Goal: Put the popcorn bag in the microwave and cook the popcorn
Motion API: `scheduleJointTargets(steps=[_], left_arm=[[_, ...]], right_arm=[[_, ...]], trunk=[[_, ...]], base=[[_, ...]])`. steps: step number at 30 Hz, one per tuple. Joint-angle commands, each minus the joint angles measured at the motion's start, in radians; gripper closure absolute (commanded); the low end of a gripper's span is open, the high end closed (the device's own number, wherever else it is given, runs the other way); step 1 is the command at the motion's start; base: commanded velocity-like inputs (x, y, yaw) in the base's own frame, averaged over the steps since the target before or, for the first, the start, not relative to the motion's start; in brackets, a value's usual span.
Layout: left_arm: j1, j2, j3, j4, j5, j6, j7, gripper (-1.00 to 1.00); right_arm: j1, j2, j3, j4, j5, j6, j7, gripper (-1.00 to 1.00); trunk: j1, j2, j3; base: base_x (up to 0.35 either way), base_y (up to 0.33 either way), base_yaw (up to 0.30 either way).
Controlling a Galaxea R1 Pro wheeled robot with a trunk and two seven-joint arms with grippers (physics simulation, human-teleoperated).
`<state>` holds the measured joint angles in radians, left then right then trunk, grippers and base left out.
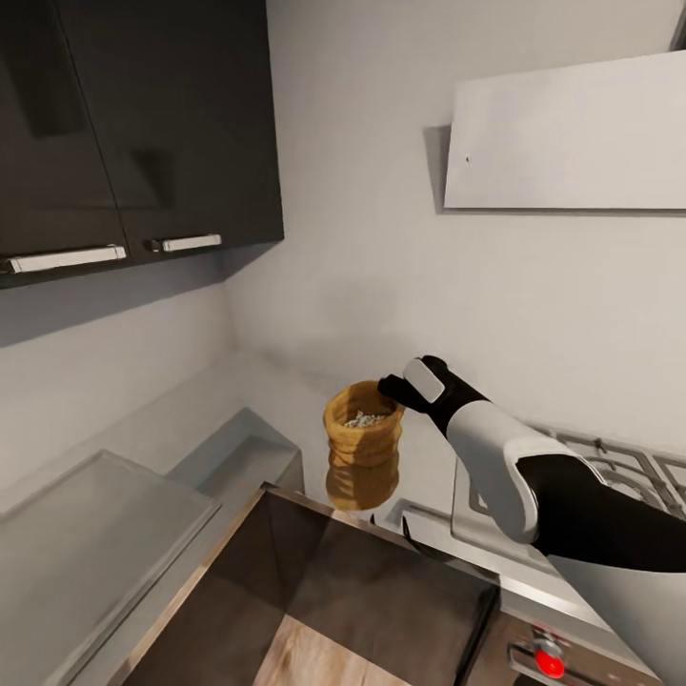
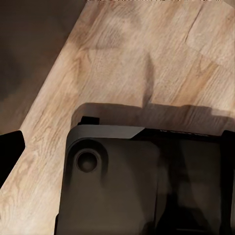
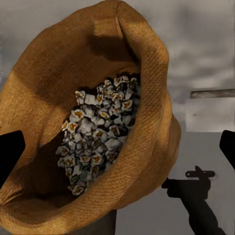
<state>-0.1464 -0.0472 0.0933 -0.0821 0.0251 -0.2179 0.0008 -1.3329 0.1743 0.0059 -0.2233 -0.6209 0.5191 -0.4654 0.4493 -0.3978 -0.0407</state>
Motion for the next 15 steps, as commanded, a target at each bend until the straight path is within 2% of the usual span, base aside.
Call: scheduleJointTargets(steps=[1, 5, 12, 15], left_arm=[[-0.001, 0.000, 0.006, 0.001, 0.003, -0.003, -0.001, -1.00], [-0.001, 0.000, 0.005, 0.001, 0.003, -0.004, 0.000, -1.00], [-0.001, 0.000, 0.005, 0.001, 0.003, -0.004, 0.000, -1.00], [-0.001, 0.000, 0.005, 0.001, 0.003, -0.004, 0.000, -1.00]], right_arm=[[0.003, 0.000, 0.001, -0.002, -0.005, 0.004, -0.006, -1.00], [0.010, 0.000, 0.000, -0.004, -0.006, 0.003, -0.006, -1.00], [0.032, 0.000, 0.000, -0.005, -0.008, 0.000, -0.006, -1.00], [0.044, 0.000, 0.000, -0.003, -0.007, -0.052, -0.007, -1.00]], trunk=[[0.001, -0.002, -0.002], [0.001, -0.002, -0.002], [0.001, -0.002, -0.002], [0.001, -0.002, -0.002]], base=[[0.095, 0.182, 0.000], [0.118, 0.202, 0.000], [0.010, 0.016, 0.000], [0.000, 0.000, 0.000]])
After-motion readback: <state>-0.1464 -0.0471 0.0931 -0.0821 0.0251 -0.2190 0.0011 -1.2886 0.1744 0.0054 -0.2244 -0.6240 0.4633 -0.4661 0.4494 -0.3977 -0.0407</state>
